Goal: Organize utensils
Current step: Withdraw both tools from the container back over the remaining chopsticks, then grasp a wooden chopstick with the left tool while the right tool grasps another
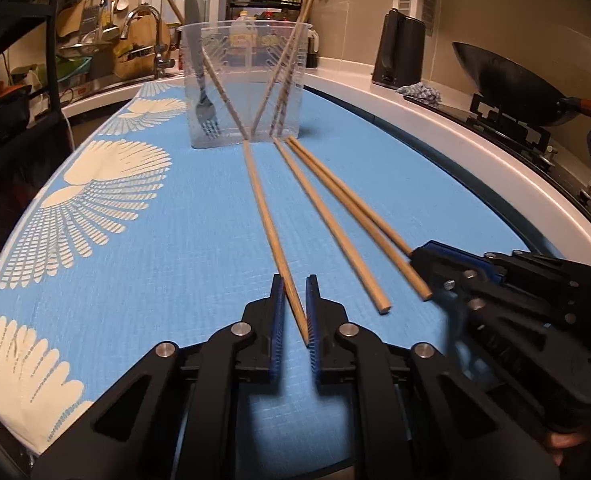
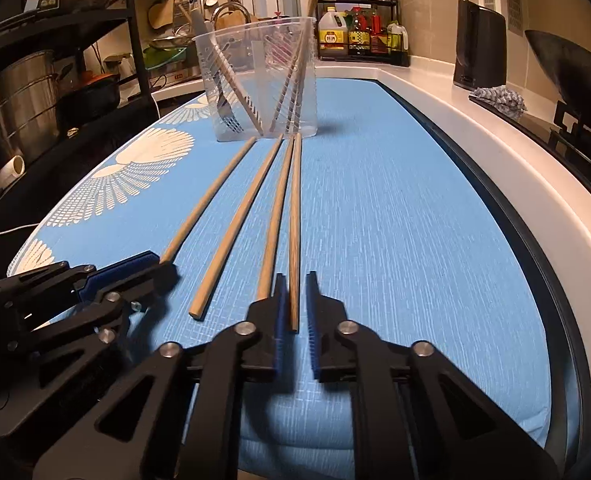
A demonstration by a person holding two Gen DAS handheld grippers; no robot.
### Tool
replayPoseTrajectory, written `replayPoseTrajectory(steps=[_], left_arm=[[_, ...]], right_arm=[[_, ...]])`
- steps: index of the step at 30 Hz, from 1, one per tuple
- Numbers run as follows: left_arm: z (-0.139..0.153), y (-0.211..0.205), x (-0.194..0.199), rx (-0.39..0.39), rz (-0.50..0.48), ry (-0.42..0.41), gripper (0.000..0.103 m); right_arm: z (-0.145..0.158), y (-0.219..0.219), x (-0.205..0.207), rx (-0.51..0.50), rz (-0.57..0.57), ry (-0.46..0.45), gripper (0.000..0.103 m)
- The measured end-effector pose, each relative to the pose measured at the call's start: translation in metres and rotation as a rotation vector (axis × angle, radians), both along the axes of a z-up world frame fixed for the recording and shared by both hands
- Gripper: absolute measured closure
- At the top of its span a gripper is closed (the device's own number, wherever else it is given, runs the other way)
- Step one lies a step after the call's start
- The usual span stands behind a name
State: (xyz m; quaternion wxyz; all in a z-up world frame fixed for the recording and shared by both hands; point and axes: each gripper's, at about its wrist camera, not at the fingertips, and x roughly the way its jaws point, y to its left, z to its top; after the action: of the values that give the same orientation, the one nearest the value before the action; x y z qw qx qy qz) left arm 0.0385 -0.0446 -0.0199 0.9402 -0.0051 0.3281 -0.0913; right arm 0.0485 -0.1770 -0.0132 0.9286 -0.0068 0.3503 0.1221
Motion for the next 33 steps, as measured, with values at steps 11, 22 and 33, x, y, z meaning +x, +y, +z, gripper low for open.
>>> replayPoseTrajectory(steps=[11,22,33], left_arm=[[0.001,0.042,-0.011,0.005,0.087,-0.022,0.098],[-0.001,0.066,-0.015,-0.009,0.126,-0.05,0.097],[-0.003,0.061,-0.009,-0.001,0.124,-0.065,0.097]], right_arm=[[0.0,-0.007,-0.001,-0.002,-0.047,-0.005,0.098],[-0.001,-0.017,0.0,-0.032,-0.128,-0.022,0.097],[-0.001,-0.019,0.002,-0.007,-0.124,-0.02,0.097]])
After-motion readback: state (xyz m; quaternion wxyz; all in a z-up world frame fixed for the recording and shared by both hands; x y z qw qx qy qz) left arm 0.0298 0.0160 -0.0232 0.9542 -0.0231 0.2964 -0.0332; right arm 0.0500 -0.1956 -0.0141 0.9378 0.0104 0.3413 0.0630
